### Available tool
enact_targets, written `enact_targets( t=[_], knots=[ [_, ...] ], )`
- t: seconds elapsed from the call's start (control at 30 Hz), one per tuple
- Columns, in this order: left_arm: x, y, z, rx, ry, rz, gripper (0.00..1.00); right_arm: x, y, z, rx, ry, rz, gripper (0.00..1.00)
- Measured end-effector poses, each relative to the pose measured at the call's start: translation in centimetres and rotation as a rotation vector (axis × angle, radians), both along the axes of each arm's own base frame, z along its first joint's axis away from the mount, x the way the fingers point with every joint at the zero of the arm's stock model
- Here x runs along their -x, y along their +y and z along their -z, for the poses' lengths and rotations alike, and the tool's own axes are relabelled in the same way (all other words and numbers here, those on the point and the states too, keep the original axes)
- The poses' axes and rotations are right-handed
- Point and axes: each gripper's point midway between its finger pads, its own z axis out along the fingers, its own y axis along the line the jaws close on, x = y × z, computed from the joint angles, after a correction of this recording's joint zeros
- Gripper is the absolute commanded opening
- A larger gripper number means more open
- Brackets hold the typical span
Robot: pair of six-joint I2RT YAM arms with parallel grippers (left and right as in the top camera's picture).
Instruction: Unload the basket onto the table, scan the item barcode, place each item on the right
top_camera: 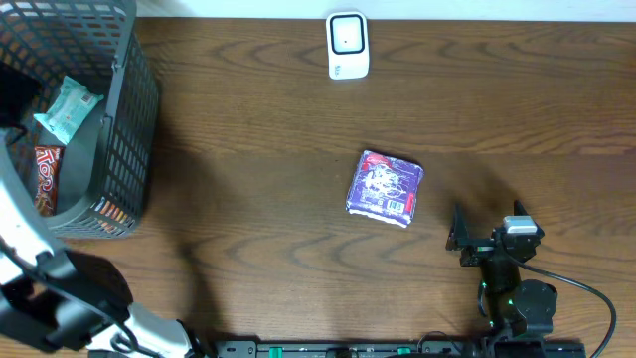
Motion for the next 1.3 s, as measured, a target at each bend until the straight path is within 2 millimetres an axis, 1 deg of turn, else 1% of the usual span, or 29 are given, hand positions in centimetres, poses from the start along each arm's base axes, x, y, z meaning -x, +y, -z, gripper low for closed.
enact_targets(
  t=[0.03, 0.2, 0.3, 0.43, 0.53, 0.6, 0.7, 0.83, 0.93, 1.03, 1.1, 1.3],
  knots=[
    [0.2, -0.2, 0.9, 0.022, 0.029, 0.002, 1.0, 0.0, 0.0, 0.0, 0.0, 0.0, 0.0, 0.99],
    [1.1, -0.9, 6.3, 0.123, 0.211, 0.048, 0.98, 0.0, 0.0, 0.0, 0.0, 0.0, 0.0, 0.99],
    [1.9, -1.3, 9.2, 0.181, 0.31, 0.066, 0.98, 0.0, 0.0, 0.0, 0.0, 0.0, 0.0, 0.99],
    [3.1, -2.1, 11.8, 0.252, 0.419, 0.079, 0.98, 0.0, 0.0, 0.0, 0.0, 0.0, 0.0, 0.99],
    [3.9, -2.7, 12.8, 0.291, 0.469, 0.071, 0.98, 0.0, 0.0, 0.0, 0.0, 0.0, 0.0, 0.99],
    [4.6, -3.1, 12.8, 0.316, 0.49, 0.037, 0.99, 0.0, 0.0, 0.0, 0.0, 0.0, 0.0, 0.99],
    [5.0, -3.6, 12.8, 0.341, 0.501, 0.003, 0.98, 0.0, 0.0, 0.0, 0.0, 0.0, 0.0, 0.99],
    [4.4, -4.8, 12.9, 0.357, 0.496, 0.006, 0.98, 0.0, 0.0, 0.0, 0.0, 0.0, 0.0, 0.99],
    [3.6, -6.0, 13.3, 0.356, 0.5, 0.037, 0.98, 0.0, 0.0, 0.0, 0.0, 0.0, 0.0, 0.99],
    [3.4, -7.2, 14.2, 0.365, 0.515, 0.04, 0.98, 0.0, 0.0, 0.0, 0.0, 0.0, 0.0, 0.99],
    [3.9, -7.9, 15.2, 0.387, 0.533, 0.012, 0.99, 0.0, 0.0, 0.0, 0.0, 0.0, 0.0, 0.99],
    [4.9, -8.3, 17.6, 0.412, 0.555, -0.031, 0.98, 0.0, 0.0, 0.0, 0.0, 0.0, 0.0, 0.99]
  ],
)
